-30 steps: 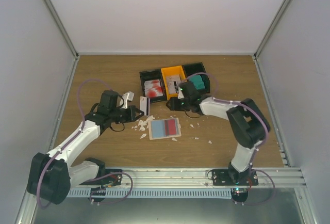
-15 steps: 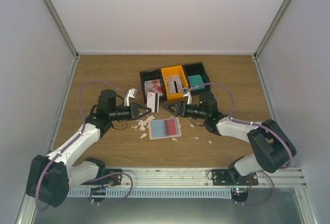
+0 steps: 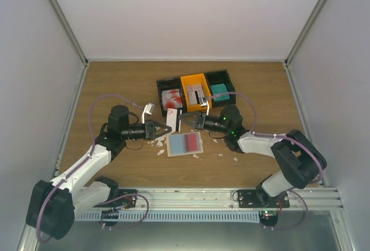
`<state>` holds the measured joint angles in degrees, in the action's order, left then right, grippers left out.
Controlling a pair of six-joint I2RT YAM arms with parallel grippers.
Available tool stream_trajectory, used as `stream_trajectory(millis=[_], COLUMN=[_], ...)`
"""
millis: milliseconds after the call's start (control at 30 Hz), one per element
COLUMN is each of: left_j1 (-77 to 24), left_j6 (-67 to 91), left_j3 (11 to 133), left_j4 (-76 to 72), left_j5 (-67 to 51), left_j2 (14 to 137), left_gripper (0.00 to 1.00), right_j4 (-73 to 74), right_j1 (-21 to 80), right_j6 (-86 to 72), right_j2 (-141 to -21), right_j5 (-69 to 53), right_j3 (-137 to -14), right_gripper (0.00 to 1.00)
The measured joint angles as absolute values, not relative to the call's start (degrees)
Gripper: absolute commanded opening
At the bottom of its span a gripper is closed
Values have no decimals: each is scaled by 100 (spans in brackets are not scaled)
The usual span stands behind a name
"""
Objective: Put the credit cards into the card holder
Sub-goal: Adjust the storage box at the center of the board.
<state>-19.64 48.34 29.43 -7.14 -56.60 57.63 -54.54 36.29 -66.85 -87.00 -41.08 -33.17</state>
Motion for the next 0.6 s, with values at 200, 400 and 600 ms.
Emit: stream_trajectory(millis=[200, 400, 600], left_j1=[-1962, -1981, -1988], left_j6=[4794, 4464, 4053], left_j3=[2926, 3004, 3065], left_j4=[-620, -257, 523], left_j5=[-5614, -5507, -4904], left_j2=[5763, 5830, 5802], left_gripper=[12, 68, 99], right_j4=[-5642, -5485, -5026], right_j1=[3636, 3656, 3562], right_j6=[-6788, -6729, -6471], right_j2=[-8689, -8602, -8204], right_j5=[-4154, -4145, -3972], right_j3=[-3301, -3293, -3026], right_gripper=[0, 0, 0])
